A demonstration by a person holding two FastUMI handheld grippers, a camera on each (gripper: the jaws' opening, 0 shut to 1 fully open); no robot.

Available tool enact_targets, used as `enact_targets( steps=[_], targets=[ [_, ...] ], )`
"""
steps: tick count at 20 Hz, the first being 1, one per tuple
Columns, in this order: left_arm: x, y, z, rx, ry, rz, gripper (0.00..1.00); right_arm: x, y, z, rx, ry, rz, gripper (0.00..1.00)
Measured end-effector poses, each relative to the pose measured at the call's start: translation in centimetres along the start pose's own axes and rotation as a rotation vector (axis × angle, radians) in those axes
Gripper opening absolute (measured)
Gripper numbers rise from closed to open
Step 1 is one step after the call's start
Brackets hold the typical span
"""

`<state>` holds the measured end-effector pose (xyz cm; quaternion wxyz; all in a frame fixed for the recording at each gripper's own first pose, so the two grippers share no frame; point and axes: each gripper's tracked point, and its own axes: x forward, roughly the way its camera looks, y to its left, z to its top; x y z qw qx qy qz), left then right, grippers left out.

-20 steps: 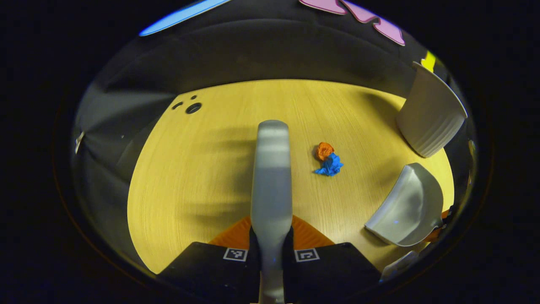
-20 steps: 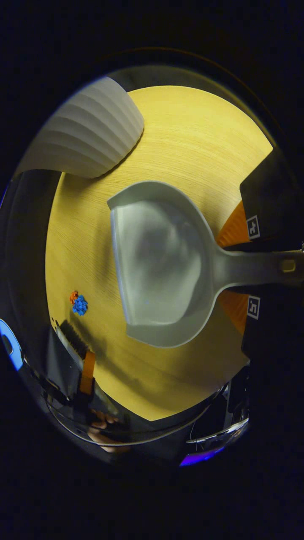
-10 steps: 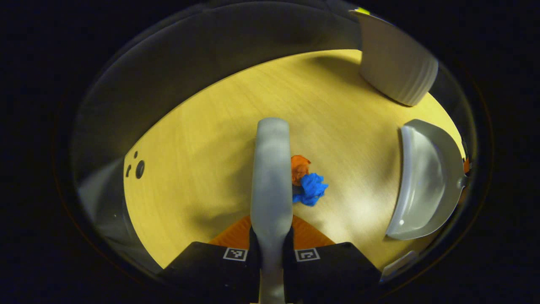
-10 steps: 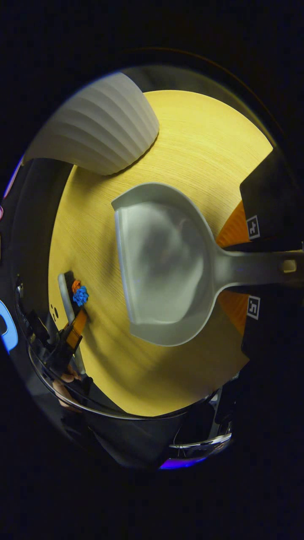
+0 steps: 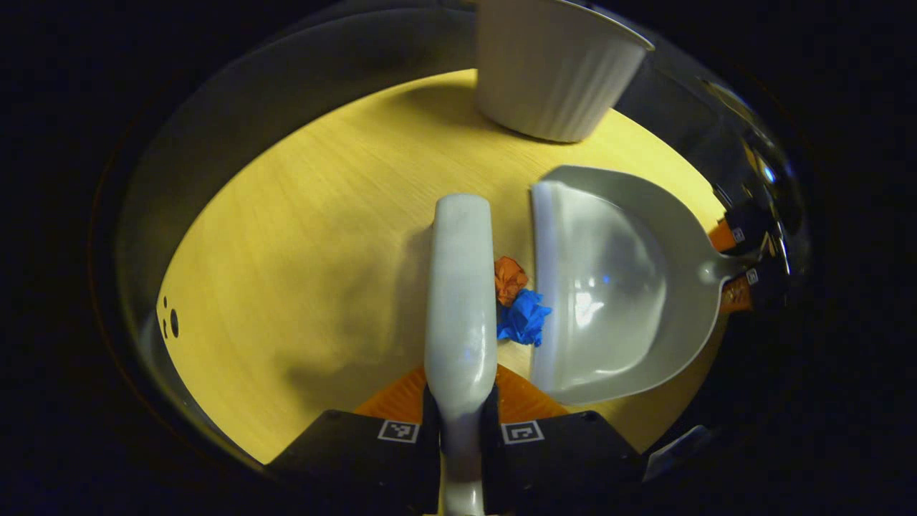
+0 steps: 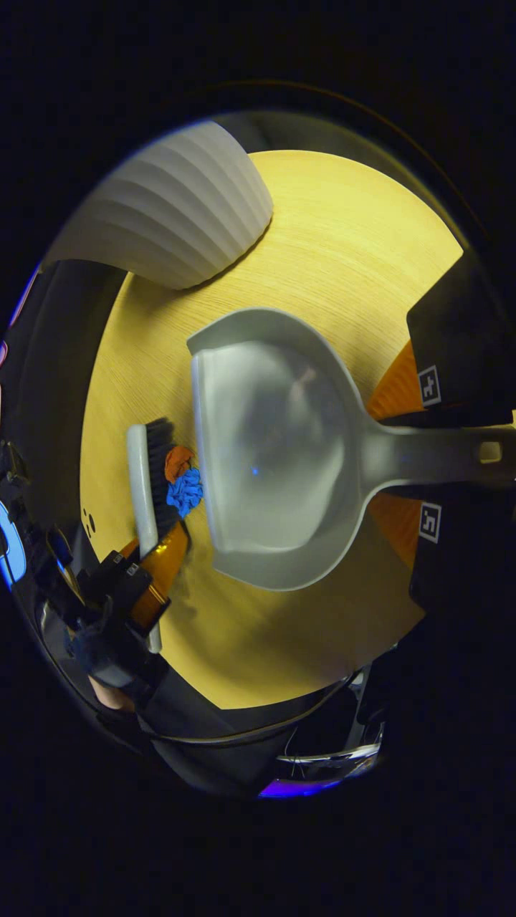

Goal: Pick up the small broom and dustpan from the desktop, sweep the trash into the dustpan with the broom, and then empty the trash into the garbage bin.

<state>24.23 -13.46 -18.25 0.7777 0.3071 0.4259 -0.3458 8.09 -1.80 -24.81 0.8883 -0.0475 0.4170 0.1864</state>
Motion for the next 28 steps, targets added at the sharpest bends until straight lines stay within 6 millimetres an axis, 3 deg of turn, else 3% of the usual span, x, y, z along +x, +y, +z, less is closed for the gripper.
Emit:
enact_targets(
  steps=[3, 5, 10, 12, 14, 17, 18, 21, 25, 26, 28],
  targets=[
    [-0.6, -4.6, -0.2, -0.032, 0.008, -0.118, 0.27, 0.1, 0.3, -0.5, -0.004, -0.010, 0.006, 0.34],
    [-1.4, -6.5, -0.3, -0.038, 0.010, -0.152, 0.28, 0.0, 0.5, -0.3, 0.007, -0.025, 0.003, 0.34],
    [-3.2, -6.4, -0.4, -0.232, -0.129, -0.030, 0.27, 0.4, 1.0, 0.2, 0.043, -0.065, -0.027, 0.33],
    [-4.5, -6.7, -1.5, -0.349, -0.209, 0.005, 0.27, 0.3, 1.2, 0.3, 0.060, -0.074, -0.041, 0.34],
    [-5.6, -6.5, -4.1, -0.458, -0.265, 0.044, 0.28, -0.1, 1.7, 0.5, 0.096, -0.073, -0.054, 0.34],
    [-5.5, -5.1, -9.9, -0.570, -0.286, 0.098, 0.27, -0.5, 2.3, 1.0, 0.175, -0.079, -0.067, 0.33],
    [-4.6, -4.6, -12.7, -0.594, -0.286, 0.120, 0.27, -1.0, 2.3, 0.9, 0.193, -0.082, -0.086, 0.29],
    [-2.9, -3.3, -17.9, -0.639, -0.285, 0.176, 0.26, -1.9, 1.8, 1.3, 0.203, -0.088, -0.155, 0.33],
    [-4.3, -4.9, -21.5, -0.678, -0.306, 0.206, 0.27, -3.1, 0.7, 2.3, 0.326, -0.135, -0.250, 0.34],
    [-4.2, -5.0, -22.3, -0.689, -0.307, 0.214, 0.27, -3.4, 0.6, 2.6, 0.365, -0.151, -0.258, 0.29],
    [-4.5, -5.3, -23.4, -0.708, -0.308, 0.216, 0.27, -3.9, 0.6, 2.6, 0.421, -0.183, -0.272, 0.33]
  ],
)
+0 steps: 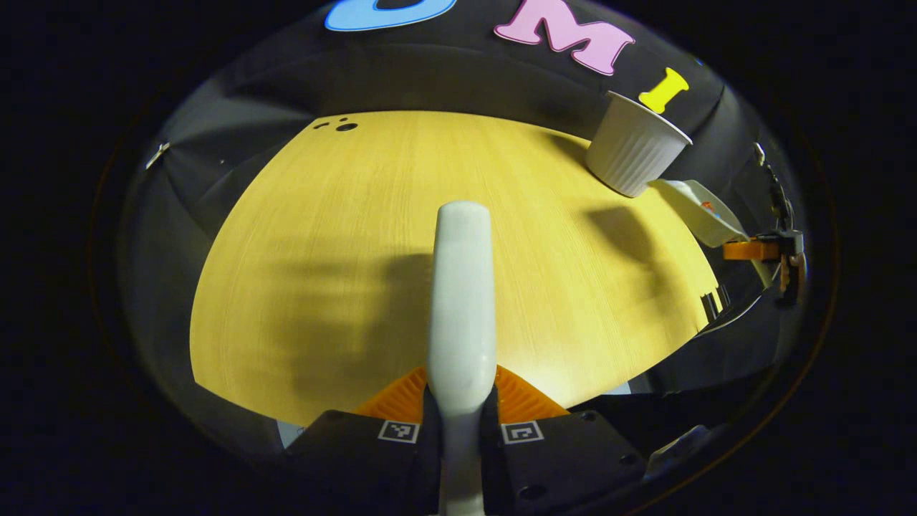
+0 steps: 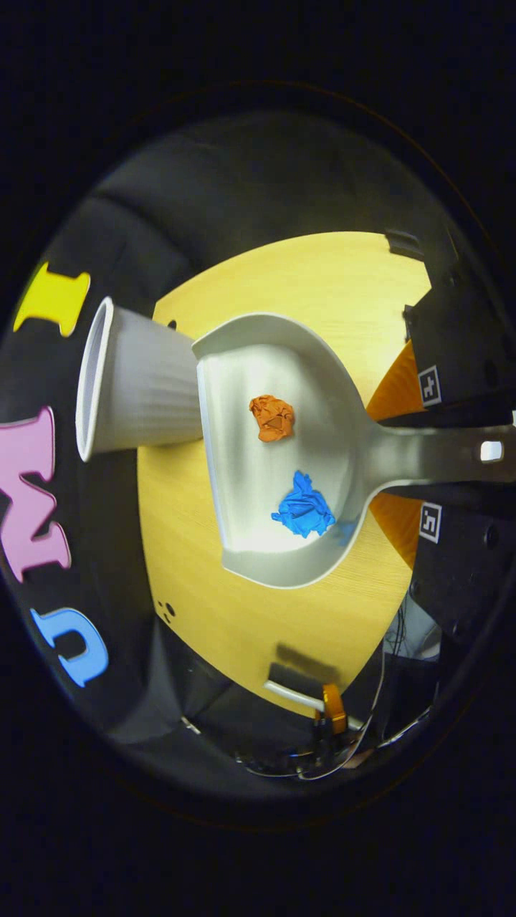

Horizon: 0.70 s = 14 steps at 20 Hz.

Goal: Pick up the small broom and dustpan from the desktop, sweep the trash into the dustpan with the broom, and then empty the trash into the garbage bin.

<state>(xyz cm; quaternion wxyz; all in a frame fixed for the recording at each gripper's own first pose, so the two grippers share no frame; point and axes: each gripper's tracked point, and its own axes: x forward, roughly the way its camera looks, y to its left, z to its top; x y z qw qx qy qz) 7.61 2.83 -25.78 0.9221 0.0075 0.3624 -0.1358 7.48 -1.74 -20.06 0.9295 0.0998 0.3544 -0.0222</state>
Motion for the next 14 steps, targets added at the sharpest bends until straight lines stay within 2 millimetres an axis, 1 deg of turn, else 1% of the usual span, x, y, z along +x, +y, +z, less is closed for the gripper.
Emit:
enact_targets(
  steps=[2, 4, 6, 7, 8, 9, 11, 12, 14],
  targets=[
    [-0.6, 0.4, -0.5, -0.014, 0.009, 0.003, 0.27, 0.5, 0.2, -0.5, 0.060, -0.017, -0.015, 0.33],
    [-1.0, 0.6, -0.1, -0.019, 0.011, 0.002, 0.27, 0.8, 0.2, -0.6, 0.117, -0.035, -0.027, 0.34],
    [-0.9, 1.0, 0.7, -0.013, 0.002, 0.017, 0.27, 0.8, 0.1, -0.4, 0.138, -0.052, -0.045, 0.34],
    [-0.9, 1.3, 1.3, -0.019, -0.003, 0.028, 0.27, 0.8, 0.2, -0.3, 0.132, -0.061, -0.058, 0.29],
    [-1.0, 1.3, 2.0, -0.034, -0.011, 0.037, 0.27, 0.7, 0.2, -0.1, 0.127, -0.069, -0.074, 0.33],
    [-1.0, 1.2, 2.6, -0.057, -0.017, 0.040, 0.26, 0.9, 0.2, -0.3, 0.129, -0.080, -0.084, 0.33],
    [-1.0, 0.5, 3.9, -0.090, -0.036, 0.029, 0.27, 0.8, 0.3, 0.2, 0.140, -0.111, -0.093, 0.34],
    [-1.1, 0.1, 4.5, -0.095, -0.040, 0.029, 0.27, 0.5, 0.2, 0.6, 0.142, -0.130, -0.099, 0.38],
    [-1.0, -0.5, 5.6, -0.085, -0.046, 0.037, 0.27, 0.4, 0.2, 1.3, 0.135, -0.161, -0.115, 0.34]
  ],
)
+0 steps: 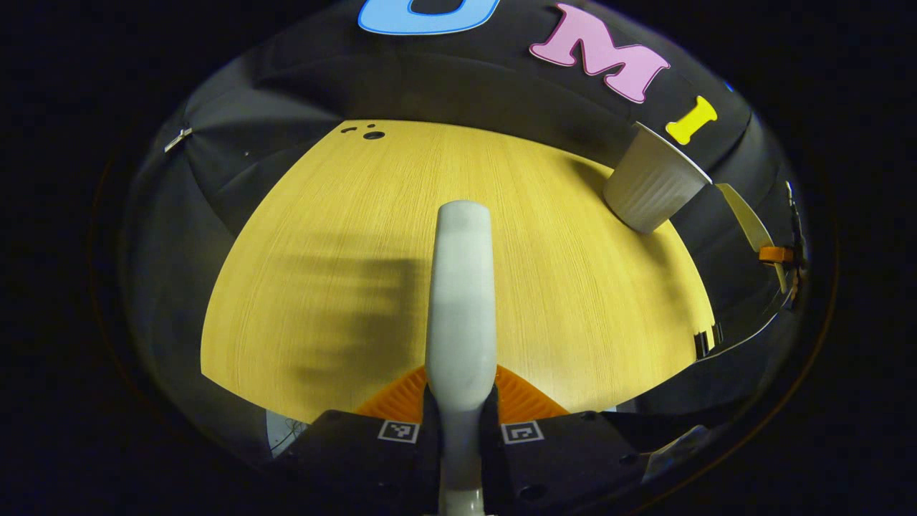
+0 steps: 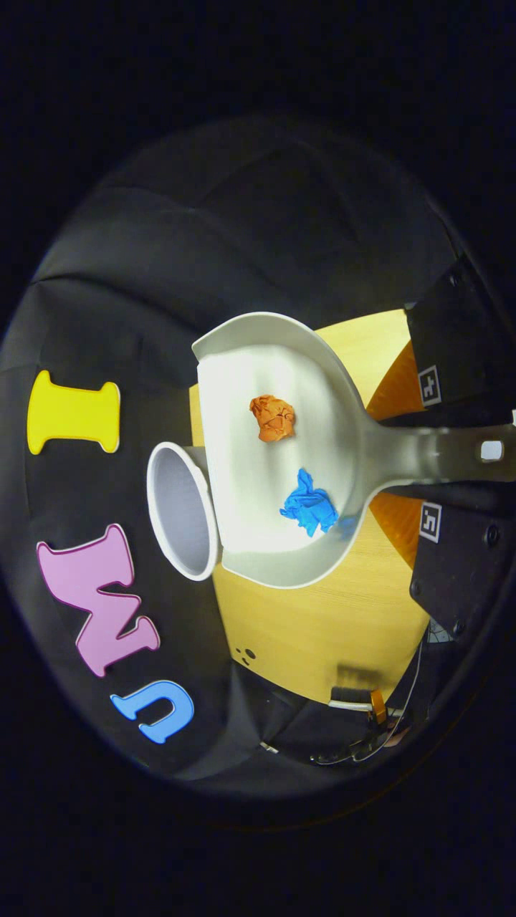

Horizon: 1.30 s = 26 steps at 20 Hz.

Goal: Pick up the small broom and dustpan from the desktop, sweep the trash into the dustpan with the broom, and then empty the trash into the garbage bin.

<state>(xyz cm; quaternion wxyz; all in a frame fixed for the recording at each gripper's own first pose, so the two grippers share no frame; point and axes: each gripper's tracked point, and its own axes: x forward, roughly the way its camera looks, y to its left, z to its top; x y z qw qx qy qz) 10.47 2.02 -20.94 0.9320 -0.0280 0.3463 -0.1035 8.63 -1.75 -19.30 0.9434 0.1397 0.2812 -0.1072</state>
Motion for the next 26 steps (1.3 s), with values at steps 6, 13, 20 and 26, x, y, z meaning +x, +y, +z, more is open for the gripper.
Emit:
enact_targets(
  steps=[6, 13, 20, 26],
  targets=[
    [-0.3, -1.8, 1.8, 0.018, 0.001, -0.017, 0.27, 0.7, 1.2, 5.2, -0.016, -0.097, -0.002, 0.33],
    [-1.3, -1.9, 2.5, 0.051, -0.008, 0.010, 0.28, 6.7, 1.8, 13.5, -0.169, -0.111, -0.058, 0.33],
    [-1.9, -0.8, 2.3, 0.010, -0.012, 0.038, 0.28, 12.1, 1.8, 15.1, -0.452, -0.075, -0.225, 0.33],
    [-3.1, 0.2, 2.4, -0.042, -0.038, 0.057, 0.28, 14.6, 2.2, 15.2, -0.728, -0.068, -0.339, 0.34]
  ],
)
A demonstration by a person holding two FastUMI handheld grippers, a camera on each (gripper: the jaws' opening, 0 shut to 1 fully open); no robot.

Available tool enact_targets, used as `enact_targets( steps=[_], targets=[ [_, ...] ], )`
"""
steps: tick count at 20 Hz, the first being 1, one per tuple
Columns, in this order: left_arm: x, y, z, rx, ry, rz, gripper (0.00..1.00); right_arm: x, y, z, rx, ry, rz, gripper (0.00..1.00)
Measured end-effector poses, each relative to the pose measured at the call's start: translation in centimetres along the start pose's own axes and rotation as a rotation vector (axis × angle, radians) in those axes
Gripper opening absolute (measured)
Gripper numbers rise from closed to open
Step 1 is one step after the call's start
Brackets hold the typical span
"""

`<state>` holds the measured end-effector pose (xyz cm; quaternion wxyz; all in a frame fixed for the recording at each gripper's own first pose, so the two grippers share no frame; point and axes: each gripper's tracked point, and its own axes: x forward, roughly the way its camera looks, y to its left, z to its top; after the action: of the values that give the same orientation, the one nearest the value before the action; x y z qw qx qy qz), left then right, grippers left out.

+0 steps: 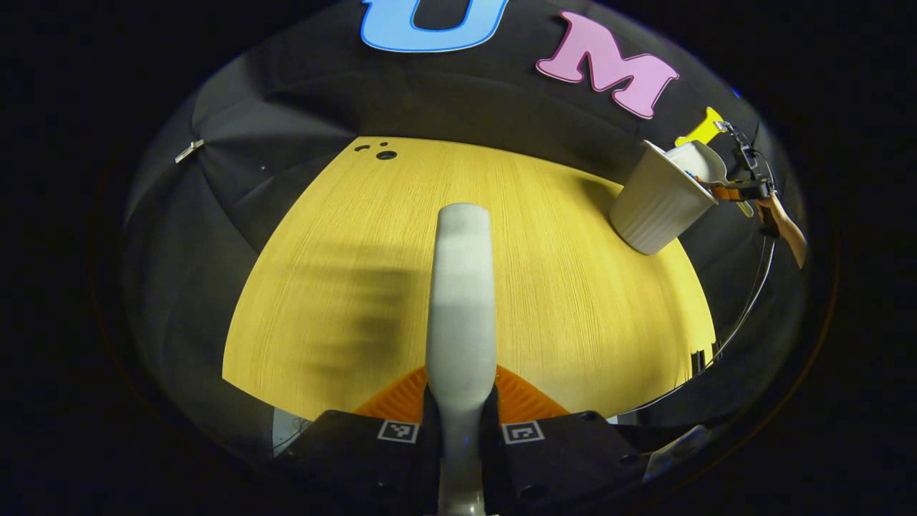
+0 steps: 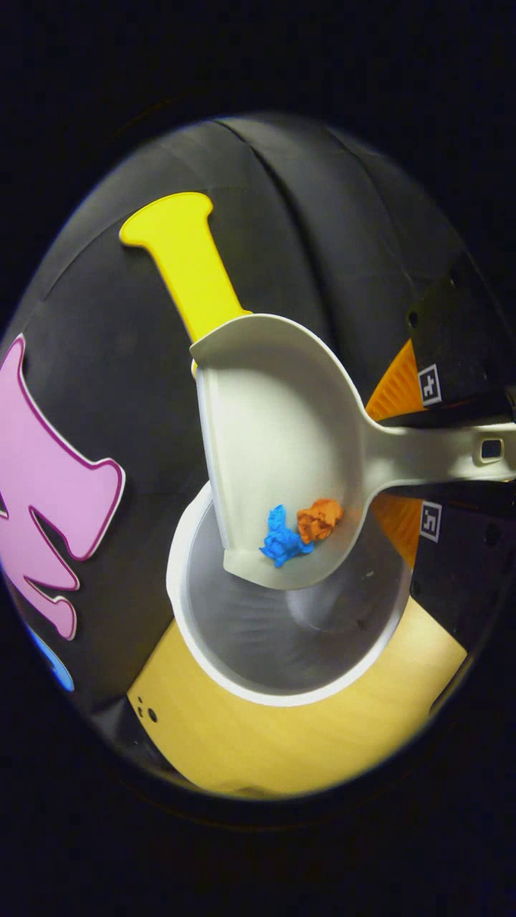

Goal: Pick up the small broom and dustpan from the desktop, sweep the trash into the dustpan with the broom, and then empty the trash into the garbage bin.

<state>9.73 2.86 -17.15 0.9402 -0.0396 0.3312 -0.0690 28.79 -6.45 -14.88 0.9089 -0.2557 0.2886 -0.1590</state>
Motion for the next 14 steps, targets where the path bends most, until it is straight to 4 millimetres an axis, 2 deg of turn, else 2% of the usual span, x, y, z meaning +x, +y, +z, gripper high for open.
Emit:
enact_targets(
  steps=[3, 4, 5, 6, 7, 8, 14],
  targets=[
    [-0.1, 0.6, -0.3, -0.008, 0.008, 0.005, 0.28, -0.3, 0.0, 0.0, -0.132, 0.003, -0.045, 0.34],
    [-0.1, 1.0, -0.3, -0.011, 0.009, 0.013, 0.29, -0.3, -0.3, 0.6, -0.193, -0.005, -0.073, 0.29],
    [-0.3, 1.2, -0.3, -0.011, 0.010, 0.018, 0.28, -0.4, -0.4, 1.3, -0.249, -0.011, -0.103, 0.34],
    [-0.4, 1.3, -0.3, -0.013, 0.008, 0.018, 0.28, -0.7, 0.0, 1.6, -0.287, -0.018, -0.116, 0.34],
    [-0.4, 1.2, -0.4, -0.017, 0.010, 0.016, 0.28, -0.7, 0.0, 1.6, -0.314, -0.021, -0.114, 0.29],
    [-0.4, 1.2, -0.4, -0.022, 0.013, 0.011, 0.28, -0.6, -0.4, 1.5, -0.339, -0.016, -0.115, 0.34],
    [-0.3, 0.9, -0.1, -0.010, 0.011, -0.004, 0.28, -2.1, -4.9, -0.6, -0.559, -0.001, -0.173, 0.33]
  ],
)
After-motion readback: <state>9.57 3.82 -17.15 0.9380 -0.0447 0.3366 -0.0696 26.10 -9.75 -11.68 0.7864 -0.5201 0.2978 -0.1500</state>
